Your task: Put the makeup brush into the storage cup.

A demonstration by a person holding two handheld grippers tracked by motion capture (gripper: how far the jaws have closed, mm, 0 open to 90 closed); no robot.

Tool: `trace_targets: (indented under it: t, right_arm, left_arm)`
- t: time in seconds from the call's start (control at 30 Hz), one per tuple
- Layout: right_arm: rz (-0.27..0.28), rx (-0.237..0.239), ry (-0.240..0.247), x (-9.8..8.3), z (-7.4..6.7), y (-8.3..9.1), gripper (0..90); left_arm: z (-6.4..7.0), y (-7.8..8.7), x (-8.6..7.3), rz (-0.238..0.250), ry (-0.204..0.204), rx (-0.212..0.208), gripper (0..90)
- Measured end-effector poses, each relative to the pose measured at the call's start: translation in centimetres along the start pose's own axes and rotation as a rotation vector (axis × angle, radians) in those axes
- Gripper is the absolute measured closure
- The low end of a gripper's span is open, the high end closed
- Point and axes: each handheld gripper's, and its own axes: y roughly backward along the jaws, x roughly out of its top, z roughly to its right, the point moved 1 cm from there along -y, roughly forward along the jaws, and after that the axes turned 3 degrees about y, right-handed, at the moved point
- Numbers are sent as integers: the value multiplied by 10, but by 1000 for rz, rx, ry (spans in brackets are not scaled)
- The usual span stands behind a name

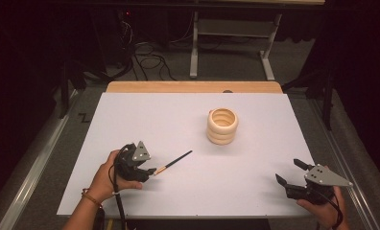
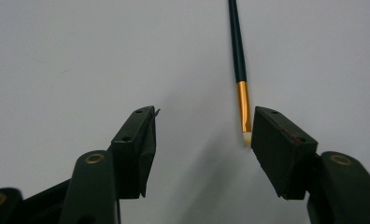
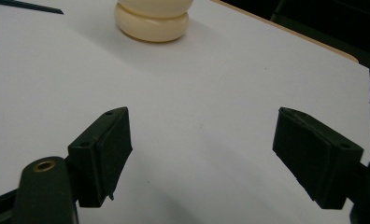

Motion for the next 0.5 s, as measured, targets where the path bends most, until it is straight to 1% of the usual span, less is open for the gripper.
trace_targets:
  t: [0.07,0.1,0.17,0.2,0.23,0.27,0.3,0.33,0.37,0.4,0.43,0.5]
  right_arm:
    - [1,0,8,0,0,0,203]
    - [-5,1,13,0,0,0,203]
    - [-2,5,9,0,-1,-1,203]
    - [-3,6,19,0,-1,-2,203]
    - [-3,6,19,0,-1,-2,203]
    - [-7,6,26,0,-1,-2,203]
    - [-7,7,29,0,-1,-2,203]
    - [-6,8,27,0,-1,-2,203]
    - [-5,9,23,0,-1,-2,203]
    - [-5,9,23,0,-1,-2,203]
    - [-4,7,12,0,-1,-1,203]
    - [-6,8,14,0,0,-1,203]
  left_arm:
    - [0,-1,2,-10,-1,3,424]
    - [-2,-2,7,-43,7,-8,439]
    - [-3,-4,12,-64,6,-16,459]
    - [-4,-6,14,-74,8,-25,461]
    - [-4,-6,14,-74,8,-25,463]
    - [-4,-9,18,-103,7,-41,472]
    - [-4,-9,18,-103,7,-41,481]
    - [-4,-13,21,-128,-3,-56,481]
    - [-3,-15,22,-142,-7,-65,488]
    - [-3,-15,22,-142,-7,-65,508]
    - [-3,-18,25,-166,-18,-73,511]
    - [-2,-20,26,-171,-21,-72,516]
